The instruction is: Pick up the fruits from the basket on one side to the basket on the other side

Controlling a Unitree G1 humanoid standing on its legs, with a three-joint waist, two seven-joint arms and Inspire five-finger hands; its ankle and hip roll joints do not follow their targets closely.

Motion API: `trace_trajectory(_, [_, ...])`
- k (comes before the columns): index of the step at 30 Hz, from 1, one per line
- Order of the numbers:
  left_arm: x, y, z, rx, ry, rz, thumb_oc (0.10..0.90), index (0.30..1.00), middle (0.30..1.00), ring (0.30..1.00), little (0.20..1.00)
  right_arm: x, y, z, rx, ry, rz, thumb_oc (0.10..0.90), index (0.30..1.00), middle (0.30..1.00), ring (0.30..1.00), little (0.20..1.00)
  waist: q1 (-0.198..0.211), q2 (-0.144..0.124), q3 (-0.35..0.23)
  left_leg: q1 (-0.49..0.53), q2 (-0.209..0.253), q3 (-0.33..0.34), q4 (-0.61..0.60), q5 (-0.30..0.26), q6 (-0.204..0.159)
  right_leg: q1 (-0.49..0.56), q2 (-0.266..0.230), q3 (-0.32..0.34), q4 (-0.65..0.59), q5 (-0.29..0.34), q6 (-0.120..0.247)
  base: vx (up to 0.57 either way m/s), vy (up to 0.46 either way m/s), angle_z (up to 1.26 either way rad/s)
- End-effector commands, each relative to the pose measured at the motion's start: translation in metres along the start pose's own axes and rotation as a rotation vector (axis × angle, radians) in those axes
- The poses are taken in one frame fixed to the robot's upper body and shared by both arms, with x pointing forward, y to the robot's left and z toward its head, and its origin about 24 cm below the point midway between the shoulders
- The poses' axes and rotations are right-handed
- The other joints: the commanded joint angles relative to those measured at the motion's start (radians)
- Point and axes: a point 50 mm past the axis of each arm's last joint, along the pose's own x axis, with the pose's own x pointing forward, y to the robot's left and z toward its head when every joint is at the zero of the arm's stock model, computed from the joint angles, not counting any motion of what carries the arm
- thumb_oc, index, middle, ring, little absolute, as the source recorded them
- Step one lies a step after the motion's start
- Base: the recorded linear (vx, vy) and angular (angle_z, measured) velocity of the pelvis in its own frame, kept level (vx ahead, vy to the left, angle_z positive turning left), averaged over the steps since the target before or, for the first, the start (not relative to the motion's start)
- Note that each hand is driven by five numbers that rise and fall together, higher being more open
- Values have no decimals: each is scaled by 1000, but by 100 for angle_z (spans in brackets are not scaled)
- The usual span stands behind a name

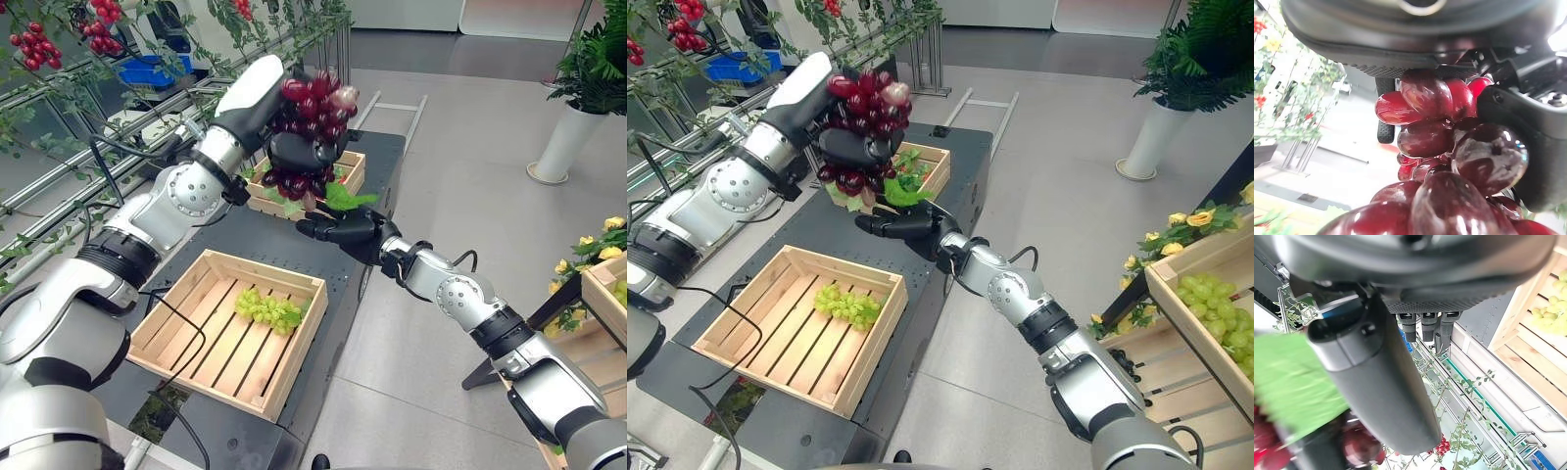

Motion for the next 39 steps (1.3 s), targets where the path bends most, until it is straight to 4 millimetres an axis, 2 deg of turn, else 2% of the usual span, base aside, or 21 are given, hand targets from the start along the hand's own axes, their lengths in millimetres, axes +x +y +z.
trace_trajectory(1, [1, 74, 1, 62, -23, 225, 400, 300, 300, 300, 300, -3, 17, 69, 43, -309, 99, 800, 900, 900, 900, 900, 13, -11, -73, 33, 2, -13, 1, -84, -47, 19, 6, -18, 1, 0, -63, 0, 0, 0])
trace_trajectory(9, [-2, 70, 3, 14, -60, 189, 400, 300, 300, 300, 300, -4, 19, 73, 69, -327, 120, 800, 900, 900, 900, 900, 15, -11, -74, 32, 1, -13, 1, -84, -46, 16, 7, -16, 1, 2, -62, 0, 0, 0])
trace_trajectory(20, [8, 49, 23, -99, -158, 175, 400, 300, 300, 300, 300, 10, 43, 53, 150, -262, 212, 800, 900, 900, 900, 900, 22, -15, -72, 34, 1, -19, 1, -84, -44, 19, 7, -17, 1, 1, -67, 0, 0, 0])
trace_trajectory(30, [9, 22, 31, -311, -212, 180, 400, 300, 300, 300, 300, 18, 67, 48, 224, -279, 279, 800, 900, 900, 900, 900, 27, -19, -69, 37, -1, -27, 1, -86, -41, 20, 10, -14, 1, 1, -73, 0, 0, 0])
trace_trajectory(34, [9, 7, 35, -330, -221, 140, 400, 300, 300, 300, 300, 19, 74, 50, 261, -322, 306, 800, 900, 900, 900, 900, 31, -21, -69, 37, -1, -29, 1, -86, -39, 21, 11, -12, 1, 1, -74, 0, 0, 0])
trace_trajectory(39, [8, -10, 33, -337, -194, 108, 400, 300, 300, 300, 300, 16, 78, 62, 261, -437, 287, 800, 900, 900, 900, 900, 30, -23, -67, 42, -2, -31, 1, -89, -37, 24, 12, -8, 1, 2, -75, 0, 0, 0])
